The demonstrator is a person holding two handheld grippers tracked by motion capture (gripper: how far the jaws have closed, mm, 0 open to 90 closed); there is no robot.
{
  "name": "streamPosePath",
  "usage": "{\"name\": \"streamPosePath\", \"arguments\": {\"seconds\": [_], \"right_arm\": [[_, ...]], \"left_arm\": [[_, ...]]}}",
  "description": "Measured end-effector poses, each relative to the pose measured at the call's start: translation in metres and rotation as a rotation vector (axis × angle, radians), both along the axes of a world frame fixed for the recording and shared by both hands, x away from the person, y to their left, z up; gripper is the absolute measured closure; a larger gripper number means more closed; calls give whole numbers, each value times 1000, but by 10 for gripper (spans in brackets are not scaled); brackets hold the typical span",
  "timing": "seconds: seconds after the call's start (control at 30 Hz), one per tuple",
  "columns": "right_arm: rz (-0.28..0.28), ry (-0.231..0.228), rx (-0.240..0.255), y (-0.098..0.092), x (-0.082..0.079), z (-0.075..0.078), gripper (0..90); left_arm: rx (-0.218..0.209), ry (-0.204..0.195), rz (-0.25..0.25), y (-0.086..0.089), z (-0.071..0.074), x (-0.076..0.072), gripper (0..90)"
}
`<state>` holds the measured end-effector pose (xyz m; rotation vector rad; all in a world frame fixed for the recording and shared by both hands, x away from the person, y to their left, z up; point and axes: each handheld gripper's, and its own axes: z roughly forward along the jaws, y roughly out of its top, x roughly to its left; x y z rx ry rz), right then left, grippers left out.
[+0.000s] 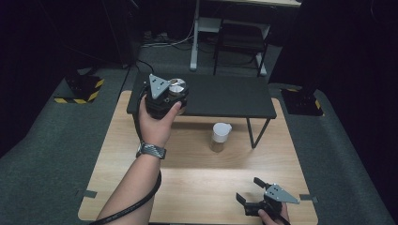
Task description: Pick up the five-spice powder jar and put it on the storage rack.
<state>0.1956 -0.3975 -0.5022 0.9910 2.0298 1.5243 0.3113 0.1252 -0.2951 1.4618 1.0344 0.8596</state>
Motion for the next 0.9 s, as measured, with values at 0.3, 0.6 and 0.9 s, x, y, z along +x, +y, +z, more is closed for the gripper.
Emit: {"name": "streamPosePath", "arguments": {"seconds": [0.3,0.6,0.9], "right_arm": [[0,4,17,-2,0,-1,0],[1,5,25,-4,1,-2,0],[2,5,24,-4,1,-2,0]], "left_arm": [[-6,8,11,-7,-5,18,350],[-10,5,24,-10,-6,28,349],[-11,-1,26,-10,-7,30,349]]}}
